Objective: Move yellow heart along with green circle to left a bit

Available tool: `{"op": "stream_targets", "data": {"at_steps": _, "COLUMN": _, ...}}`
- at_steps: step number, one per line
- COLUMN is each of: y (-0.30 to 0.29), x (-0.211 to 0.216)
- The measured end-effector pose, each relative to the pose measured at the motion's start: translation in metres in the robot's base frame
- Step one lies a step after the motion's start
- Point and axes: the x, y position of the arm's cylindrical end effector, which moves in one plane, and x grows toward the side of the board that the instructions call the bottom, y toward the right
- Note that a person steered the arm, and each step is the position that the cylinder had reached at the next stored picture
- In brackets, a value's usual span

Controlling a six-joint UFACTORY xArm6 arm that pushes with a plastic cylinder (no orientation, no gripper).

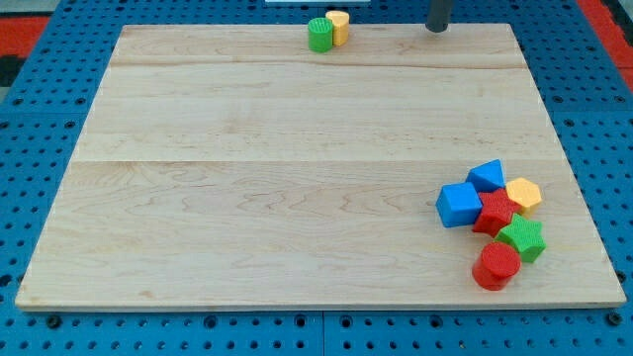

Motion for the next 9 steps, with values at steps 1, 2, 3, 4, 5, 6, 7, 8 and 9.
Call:
{"op": "stream_targets", "data": {"at_steps": 1, "y": -0.005, "x": 0.000}}
{"op": "stream_targets", "data": {"at_steps": 2, "y": -0.016, "x": 0.001}}
{"op": "stream_targets", "data": {"at_steps": 3, "y": -0.016, "x": 0.001}}
{"op": "stream_targets", "data": {"at_steps": 4, "y": -0.019, "x": -0.001}}
{"op": "stream_targets", "data": {"at_steps": 5, "y": -0.017, "x": 0.000}}
{"op": "stream_targets", "data": {"at_steps": 6, "y": -0.017, "x": -0.001}}
{"op": "stream_targets", "data": {"at_steps": 7, "y": -0.020, "x": -0.001}}
{"op": "stream_targets", "data": {"at_steps": 8, "y": -0.020, "x": -0.001}}
{"op": "stream_targets", "data": {"at_steps": 9, "y": -0.034, "x": 0.004}}
